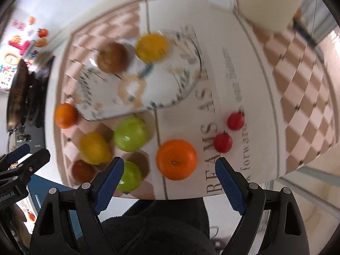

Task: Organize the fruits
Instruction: 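Grasp the yellow lemon with the left gripper while the right grasps an orange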

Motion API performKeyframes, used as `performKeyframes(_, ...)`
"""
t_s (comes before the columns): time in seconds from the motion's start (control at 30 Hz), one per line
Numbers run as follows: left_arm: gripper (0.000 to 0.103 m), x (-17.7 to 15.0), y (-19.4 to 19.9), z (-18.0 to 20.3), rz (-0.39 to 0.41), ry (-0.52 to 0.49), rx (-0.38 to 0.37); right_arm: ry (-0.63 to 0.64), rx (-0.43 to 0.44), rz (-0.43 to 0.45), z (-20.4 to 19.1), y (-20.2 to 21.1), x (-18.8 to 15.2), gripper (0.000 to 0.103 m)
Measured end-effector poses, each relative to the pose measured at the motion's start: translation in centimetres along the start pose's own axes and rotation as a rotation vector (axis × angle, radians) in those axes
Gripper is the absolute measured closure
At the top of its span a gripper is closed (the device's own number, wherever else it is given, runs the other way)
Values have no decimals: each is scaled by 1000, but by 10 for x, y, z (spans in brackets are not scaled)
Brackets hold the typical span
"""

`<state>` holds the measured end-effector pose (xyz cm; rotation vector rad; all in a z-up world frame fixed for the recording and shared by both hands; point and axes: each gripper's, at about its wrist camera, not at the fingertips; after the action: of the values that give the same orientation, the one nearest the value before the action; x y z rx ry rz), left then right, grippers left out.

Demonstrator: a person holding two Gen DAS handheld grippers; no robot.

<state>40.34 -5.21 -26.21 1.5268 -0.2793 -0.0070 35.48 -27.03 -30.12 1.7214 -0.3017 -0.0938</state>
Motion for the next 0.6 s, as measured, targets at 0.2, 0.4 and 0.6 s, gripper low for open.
performKeyframes(0.2, 4, 2, -54, 10, -132, 15, -36, -43, 9, -55, 19, -35, -7, 13)
performKeyframes(0.4, 5, 4, -89, 16, -202, 46, -74, -62, 32, -82, 27, -52, -9, 15)
performKeyframes(0.6, 9, 3, -106, 18, -227, 47, -89, -69, 47, -98, 30, -65, -7, 17)
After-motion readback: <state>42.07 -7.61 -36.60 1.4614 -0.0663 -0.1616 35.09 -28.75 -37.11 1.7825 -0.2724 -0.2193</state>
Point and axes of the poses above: each gripper's, at about its wrist camera, not at the fingertips, and y roughly against the way its jaws point, z to its right, x to its top, and after that the axes turned 6 degrees about z, right-handed
